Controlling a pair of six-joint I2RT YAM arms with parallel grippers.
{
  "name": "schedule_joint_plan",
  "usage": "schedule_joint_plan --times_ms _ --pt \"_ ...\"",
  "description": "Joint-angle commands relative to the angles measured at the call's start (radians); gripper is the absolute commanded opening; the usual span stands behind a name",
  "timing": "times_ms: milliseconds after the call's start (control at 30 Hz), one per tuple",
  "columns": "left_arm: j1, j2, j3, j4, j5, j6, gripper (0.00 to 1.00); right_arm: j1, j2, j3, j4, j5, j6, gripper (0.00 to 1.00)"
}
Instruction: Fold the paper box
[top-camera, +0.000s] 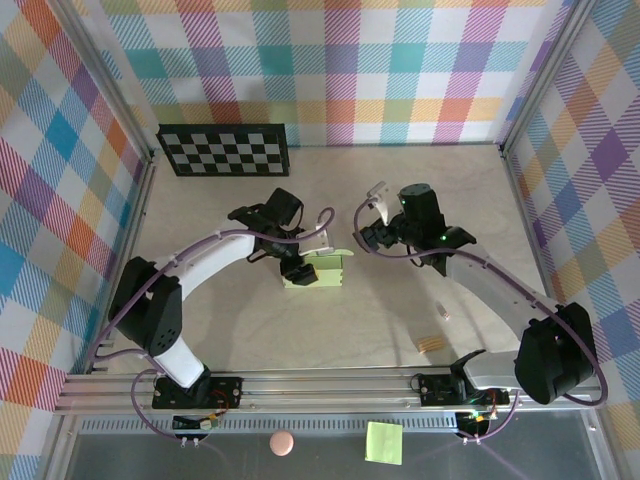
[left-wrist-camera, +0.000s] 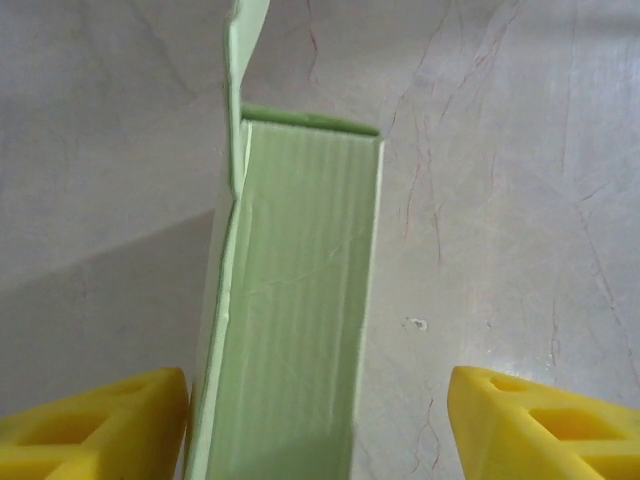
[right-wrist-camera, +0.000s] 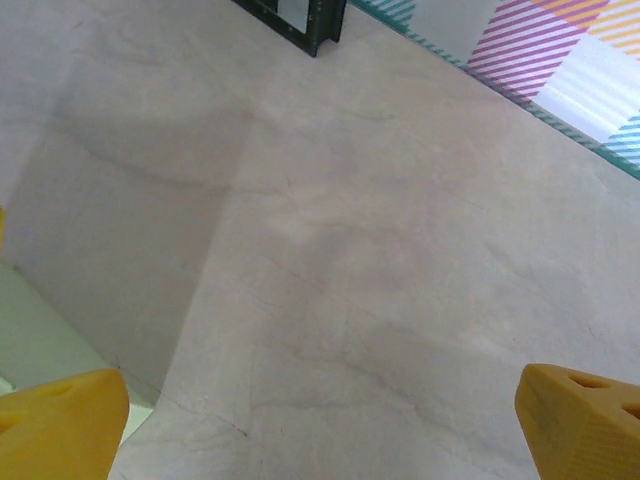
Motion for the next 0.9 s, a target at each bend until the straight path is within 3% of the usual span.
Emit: schedule_joint_plan --times_ms 0,400,867 --pt "-0.011 0.017 0.014 -0.039 -0.033 0.040 0.65 -0.003 0.002 0.020 -0.016 0.002 0.091 0.99" --pt "-0.011 0.045 0.018 -0.046 -0.059 0.046 0.42 -0.003 0.026 0.088 -0.123 -0.065 0.092 0.91" --pt "-0.011 0.034 0.018 -0.032 -0.093 0.031 0.42 -0.001 0.142 0.146 -0.257 -0.396 0.003 0.67"
